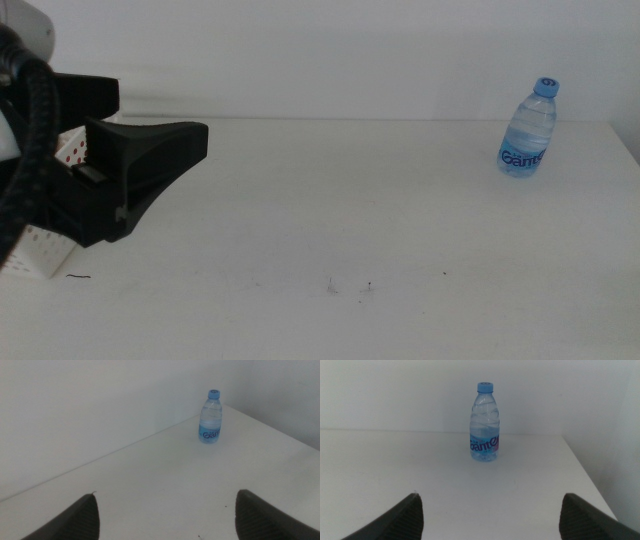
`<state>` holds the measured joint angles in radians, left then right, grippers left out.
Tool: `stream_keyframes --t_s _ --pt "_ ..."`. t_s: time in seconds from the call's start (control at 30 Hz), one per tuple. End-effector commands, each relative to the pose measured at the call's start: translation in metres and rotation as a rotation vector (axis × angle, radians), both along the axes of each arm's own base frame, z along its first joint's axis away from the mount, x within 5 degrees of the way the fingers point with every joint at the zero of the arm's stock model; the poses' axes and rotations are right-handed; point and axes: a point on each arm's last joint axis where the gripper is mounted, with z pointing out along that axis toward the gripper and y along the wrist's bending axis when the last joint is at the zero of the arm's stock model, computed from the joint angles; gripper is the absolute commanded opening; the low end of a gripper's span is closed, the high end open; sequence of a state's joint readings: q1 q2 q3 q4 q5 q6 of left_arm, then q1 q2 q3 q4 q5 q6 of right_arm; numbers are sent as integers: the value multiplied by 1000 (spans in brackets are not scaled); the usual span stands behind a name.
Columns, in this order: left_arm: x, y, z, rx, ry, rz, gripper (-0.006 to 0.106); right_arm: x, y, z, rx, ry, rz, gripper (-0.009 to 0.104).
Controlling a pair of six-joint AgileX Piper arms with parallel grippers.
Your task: Use arms to grab the bottles and put them into the dustbin to the left of the table.
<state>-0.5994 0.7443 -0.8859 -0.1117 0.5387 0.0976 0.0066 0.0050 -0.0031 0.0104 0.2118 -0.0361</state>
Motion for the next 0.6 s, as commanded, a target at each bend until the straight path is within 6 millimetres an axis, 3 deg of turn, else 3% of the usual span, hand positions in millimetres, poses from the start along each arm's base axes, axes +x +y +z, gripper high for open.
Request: stream_keyframes --t_s 0.0,0.13,0.23,0.37,0.57 --pt "-1 0 0 -11 -7 -2 94 0 -1 4 -19 -52 -7 72" --pt "-1 0 0 -11 -7 -2 94 0 -1 18 -16 -214 -8 72" --pt "-1 0 0 -9 -9 -1 94 8 -1 17 3 -173 -10 72" --pt "0 0 1 -11 -15 0 94 34 -1 14 15 -88 -18 72" --pt "0 0 1 -9 -16 0 94 68 -3 10 46 -115 -34 72"
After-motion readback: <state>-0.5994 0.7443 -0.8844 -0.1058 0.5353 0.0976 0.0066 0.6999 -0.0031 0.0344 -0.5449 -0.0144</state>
